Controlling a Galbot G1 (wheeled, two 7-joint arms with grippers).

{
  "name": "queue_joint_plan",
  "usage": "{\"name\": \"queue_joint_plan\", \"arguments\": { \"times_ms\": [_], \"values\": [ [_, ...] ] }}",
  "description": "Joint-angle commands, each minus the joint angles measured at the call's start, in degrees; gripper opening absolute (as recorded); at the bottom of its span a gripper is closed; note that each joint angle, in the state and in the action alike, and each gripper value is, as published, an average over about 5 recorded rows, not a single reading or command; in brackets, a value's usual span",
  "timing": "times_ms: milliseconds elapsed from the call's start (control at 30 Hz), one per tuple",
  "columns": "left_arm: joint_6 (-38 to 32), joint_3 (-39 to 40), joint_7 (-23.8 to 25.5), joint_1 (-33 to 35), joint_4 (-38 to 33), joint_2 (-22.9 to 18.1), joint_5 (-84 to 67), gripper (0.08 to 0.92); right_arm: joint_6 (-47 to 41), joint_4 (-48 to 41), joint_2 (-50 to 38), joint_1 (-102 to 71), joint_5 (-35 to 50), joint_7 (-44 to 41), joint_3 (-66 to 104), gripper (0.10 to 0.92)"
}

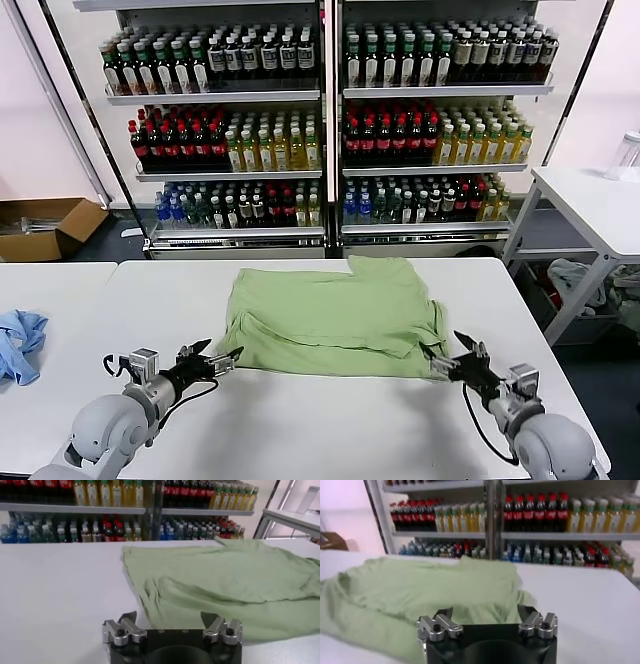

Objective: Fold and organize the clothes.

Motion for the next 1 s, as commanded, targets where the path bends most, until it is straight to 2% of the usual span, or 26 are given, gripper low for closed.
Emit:
{"name": "queue_joint_plan", "arguments": {
  "times_ms": [33, 633, 833, 1000],
  "values": [
    [0.0, 0.0, -0.5, 1.6, 0.0, -0.2, 0.1, 0.779, -1.2, 3.1, 0.4, -5.9, -1.6, 0.3, 1.8, 0.620],
    [0.0, 2.4, 1.3, -1.0, 2.7, -1.0, -0.8, 0.262, -3.4, -1.5, 2.2, -1.4, 0.7, 1.6, -0.9, 0.134],
    [0.0, 1.4, 2.7, 1.7, 1.1, 0.2, 0.0, 0.114, -3.4, 0.3, 1.8, -2.6, 1.7, 1.4, -0.4, 0.114],
    [0.0, -1.7, 3.0, 8.0, -3.7, 1.6, 1.9, 0.097, -3.5, 5.3, 1.2, -6.4, 1.8, 1.1, 0.4, 0.114]
  ]
}}
